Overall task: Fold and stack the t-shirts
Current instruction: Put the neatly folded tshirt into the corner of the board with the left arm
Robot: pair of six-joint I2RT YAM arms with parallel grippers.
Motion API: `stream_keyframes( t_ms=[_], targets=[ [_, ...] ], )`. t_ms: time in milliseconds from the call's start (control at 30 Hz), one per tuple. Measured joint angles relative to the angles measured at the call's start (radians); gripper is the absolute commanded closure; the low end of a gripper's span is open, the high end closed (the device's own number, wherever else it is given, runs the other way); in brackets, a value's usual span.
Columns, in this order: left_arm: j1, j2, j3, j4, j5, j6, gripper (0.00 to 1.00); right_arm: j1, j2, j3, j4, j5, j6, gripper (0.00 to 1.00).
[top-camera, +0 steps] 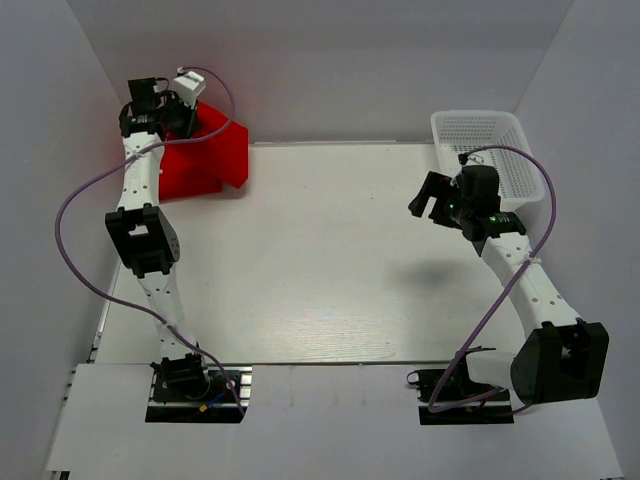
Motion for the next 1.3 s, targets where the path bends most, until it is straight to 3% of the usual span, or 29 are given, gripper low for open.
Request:
stream_keyframes(
  t_ms=[367,900,1133,1233,1300],
  targets=[
    [0.068,-0.044,0.021,0.039,0.114,-0.035,1.0,0.0,0.0,-0.002,0.032,-0.002,0.023,0.1],
    [0.17,-0.036,-0.002,0.092,0.12,-0.068,1.0,0.005,0.05,-0.001,0.037,-0.028,0.039,0.1],
    [0.191,0.045,-0.024,0.134,0.12,-0.098,1.0,0.005,0.068,0.027,0.034,-0.027,0.042,0.1],
    [0.197,0.079,-0.037,0.134,0.083,-0.109,0.93,0.005,0.069,0.034,0.034,-0.027,0.043,0.1],
    [0.198,0.093,-0.045,0.129,0.036,-0.113,0.72,0.005,0.07,0.036,0.033,-0.027,0.045,0.1]
  ],
)
